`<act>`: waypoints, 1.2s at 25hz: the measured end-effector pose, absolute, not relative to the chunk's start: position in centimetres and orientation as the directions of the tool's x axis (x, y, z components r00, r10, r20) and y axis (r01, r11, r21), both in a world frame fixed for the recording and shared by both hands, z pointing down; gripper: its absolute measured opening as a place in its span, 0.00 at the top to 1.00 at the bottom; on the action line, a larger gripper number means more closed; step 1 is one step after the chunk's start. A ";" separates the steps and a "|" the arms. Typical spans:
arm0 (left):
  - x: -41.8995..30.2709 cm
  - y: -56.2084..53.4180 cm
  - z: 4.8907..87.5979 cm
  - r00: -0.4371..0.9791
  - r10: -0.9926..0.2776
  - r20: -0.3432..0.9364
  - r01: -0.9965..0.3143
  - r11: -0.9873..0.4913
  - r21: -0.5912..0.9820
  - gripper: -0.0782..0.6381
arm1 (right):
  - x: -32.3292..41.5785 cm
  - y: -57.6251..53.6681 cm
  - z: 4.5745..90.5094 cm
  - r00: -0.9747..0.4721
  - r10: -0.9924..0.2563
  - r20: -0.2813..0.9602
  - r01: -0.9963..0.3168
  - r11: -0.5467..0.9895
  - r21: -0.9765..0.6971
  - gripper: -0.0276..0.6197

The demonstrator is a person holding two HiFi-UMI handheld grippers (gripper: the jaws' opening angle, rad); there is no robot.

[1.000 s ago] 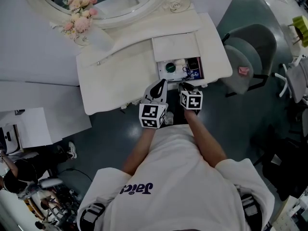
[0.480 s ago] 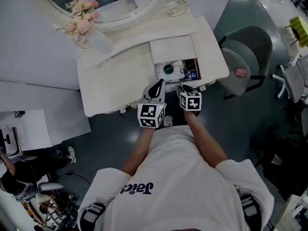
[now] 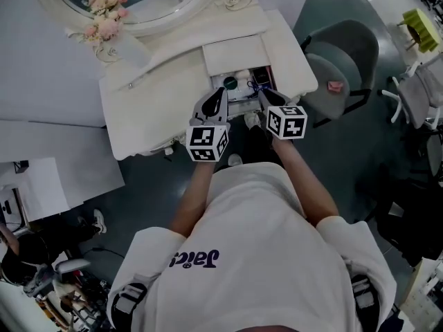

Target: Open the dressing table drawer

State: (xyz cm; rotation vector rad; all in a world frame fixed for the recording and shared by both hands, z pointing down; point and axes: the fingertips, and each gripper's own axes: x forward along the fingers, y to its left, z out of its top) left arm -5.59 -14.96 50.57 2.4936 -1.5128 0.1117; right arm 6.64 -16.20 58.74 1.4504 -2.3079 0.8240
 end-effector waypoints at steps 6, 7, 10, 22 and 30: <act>-4.8 -15.8 48.1 0.490 -0.863 0.122 -0.869 -0.474 0.140 0.87 | 6.0 -17.0 53.5 -0.517 -0.724 0.456 -0.854 0.471 -0.221 0.89; -4.8 -15.8 48.0 0.492 -0.862 0.122 -0.869 -0.476 0.136 0.87 | 6.0 -16.8 53.1 -0.526 -0.719 0.453 -0.848 0.487 -0.211 0.89; -5.7 -16.0 47.4 0.479 -0.870 0.113 -0.876 -0.466 0.127 0.87 | 5.4 -16.7 51.5 -0.559 -0.707 0.434 -0.823 0.540 -0.179 0.90; -7.6 -16.5 44.7 0.449 -0.892 0.051 -0.889 -0.439 0.131 0.87 | 4.1 -17.7 46.6 -0.582 -0.727 0.366 -0.794 0.605 -0.061 0.91; -7.2 -17.1 43.6 0.441 -0.897 0.018 -0.890 -0.435 0.138 0.87 | 2.9 -18.6 44.5 -0.580 -0.764 0.283 -0.806 0.589 -0.064 0.93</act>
